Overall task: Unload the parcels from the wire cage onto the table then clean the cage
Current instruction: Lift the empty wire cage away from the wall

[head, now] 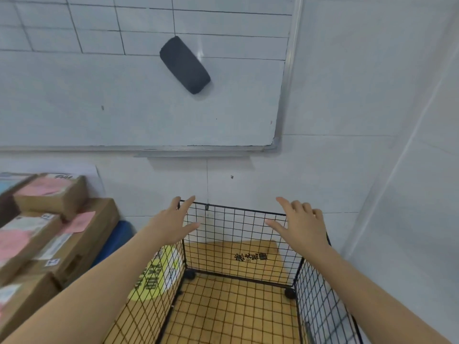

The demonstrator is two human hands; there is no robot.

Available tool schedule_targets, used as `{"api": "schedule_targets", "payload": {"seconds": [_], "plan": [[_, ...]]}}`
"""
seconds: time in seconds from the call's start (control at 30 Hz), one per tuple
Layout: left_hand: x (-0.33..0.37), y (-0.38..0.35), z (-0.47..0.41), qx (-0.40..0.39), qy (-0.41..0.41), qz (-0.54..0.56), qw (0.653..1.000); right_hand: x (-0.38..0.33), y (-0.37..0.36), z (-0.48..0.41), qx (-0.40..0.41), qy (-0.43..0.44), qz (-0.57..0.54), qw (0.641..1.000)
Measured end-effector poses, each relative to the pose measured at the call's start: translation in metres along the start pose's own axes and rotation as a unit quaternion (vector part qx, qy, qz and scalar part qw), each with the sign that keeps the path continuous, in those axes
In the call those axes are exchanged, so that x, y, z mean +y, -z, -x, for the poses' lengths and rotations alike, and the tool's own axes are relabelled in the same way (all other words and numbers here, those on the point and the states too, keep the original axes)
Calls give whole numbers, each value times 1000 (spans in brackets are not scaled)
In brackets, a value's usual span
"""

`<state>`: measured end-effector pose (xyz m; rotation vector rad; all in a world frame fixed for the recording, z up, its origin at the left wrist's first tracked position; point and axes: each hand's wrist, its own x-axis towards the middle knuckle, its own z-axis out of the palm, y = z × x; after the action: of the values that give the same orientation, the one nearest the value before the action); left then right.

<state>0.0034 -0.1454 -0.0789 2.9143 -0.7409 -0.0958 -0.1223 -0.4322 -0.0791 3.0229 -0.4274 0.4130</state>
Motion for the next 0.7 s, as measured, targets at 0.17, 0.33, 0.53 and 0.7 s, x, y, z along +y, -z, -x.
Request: {"api": "schedule_targets", "payload": {"seconds": [0.17, 0.33, 0.53, 0.7], "plan": [[-3, -4, 13, 29, -15, 28, 999, 4, 4, 18, -23, -15, 16, 999], [-12, -4, 27, 25, 10, 64, 998, 1, 17, 41, -61, -79, -5, 995], [-20, -4, 49, 14, 19, 131, 991, 3, 28, 66, -97, -140, -172, 970], [-20, -6, 62, 9, 25, 197, 980, 19, 23, 81, -92, -168, -258, 947]]}}
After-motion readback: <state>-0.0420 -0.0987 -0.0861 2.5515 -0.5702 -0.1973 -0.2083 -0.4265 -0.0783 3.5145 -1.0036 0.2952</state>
